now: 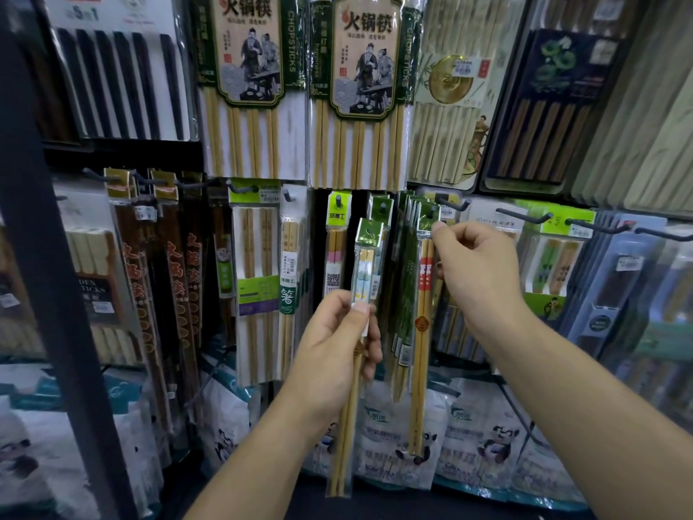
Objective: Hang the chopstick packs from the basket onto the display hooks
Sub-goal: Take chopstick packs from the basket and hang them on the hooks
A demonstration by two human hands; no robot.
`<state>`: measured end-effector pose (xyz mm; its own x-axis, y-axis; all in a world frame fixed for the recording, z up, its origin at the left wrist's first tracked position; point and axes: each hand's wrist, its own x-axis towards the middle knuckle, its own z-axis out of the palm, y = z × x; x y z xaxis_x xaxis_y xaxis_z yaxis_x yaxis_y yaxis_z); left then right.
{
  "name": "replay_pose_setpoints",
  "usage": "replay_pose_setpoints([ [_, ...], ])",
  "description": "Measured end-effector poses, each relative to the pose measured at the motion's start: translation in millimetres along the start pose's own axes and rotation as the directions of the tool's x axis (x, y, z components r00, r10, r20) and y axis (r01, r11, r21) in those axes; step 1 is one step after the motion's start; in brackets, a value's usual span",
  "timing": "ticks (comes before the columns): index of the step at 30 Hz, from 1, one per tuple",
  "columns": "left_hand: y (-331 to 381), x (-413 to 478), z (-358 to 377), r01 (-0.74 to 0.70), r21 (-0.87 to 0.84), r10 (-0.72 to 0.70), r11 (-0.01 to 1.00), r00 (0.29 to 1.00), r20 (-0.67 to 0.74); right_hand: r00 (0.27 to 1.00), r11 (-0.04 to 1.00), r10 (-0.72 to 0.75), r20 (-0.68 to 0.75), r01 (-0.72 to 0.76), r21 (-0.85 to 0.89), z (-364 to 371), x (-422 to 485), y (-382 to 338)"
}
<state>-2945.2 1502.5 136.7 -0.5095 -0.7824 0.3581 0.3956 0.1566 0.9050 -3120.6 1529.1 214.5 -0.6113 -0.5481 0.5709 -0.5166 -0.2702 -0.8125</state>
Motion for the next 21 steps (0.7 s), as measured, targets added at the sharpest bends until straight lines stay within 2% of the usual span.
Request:
replay_pose_setpoints([
  [6, 0, 2, 5, -0.038, 0.045, 0.038, 0.998, 0.999, -0.013, 1.0, 1.0, 0.0, 0.022, 0.001, -0.016, -15, -19, 3],
  [10, 0, 3, 18, -0.054, 0.069, 0.055, 0.996, 0.998, -0.006, 0.973, 0.995, -0.053, 0.224, 0.033, 0.092, -24, -36, -1],
  [12, -2, 5, 25, -0.075, 0.127, 0.077, 0.989, 0.997, -0.008, 0.96, 0.99, -0.084, 0.269, 0.05, 0.131, -24, -37, -4],
  [15, 0, 11, 34, -0.106, 0.197, 0.109, 0.975, 0.994, -0.002, 0.961, 0.985, -0.11, 0.254, 0.071, 0.159, -21, -30, -10],
  [21, 11, 26, 43, -0.136, 0.309, 0.145, 0.941, 0.989, -0.007, 0.988, 0.993, -0.022, 0.156, 0.003, 0.121, -12, -5, -16],
])
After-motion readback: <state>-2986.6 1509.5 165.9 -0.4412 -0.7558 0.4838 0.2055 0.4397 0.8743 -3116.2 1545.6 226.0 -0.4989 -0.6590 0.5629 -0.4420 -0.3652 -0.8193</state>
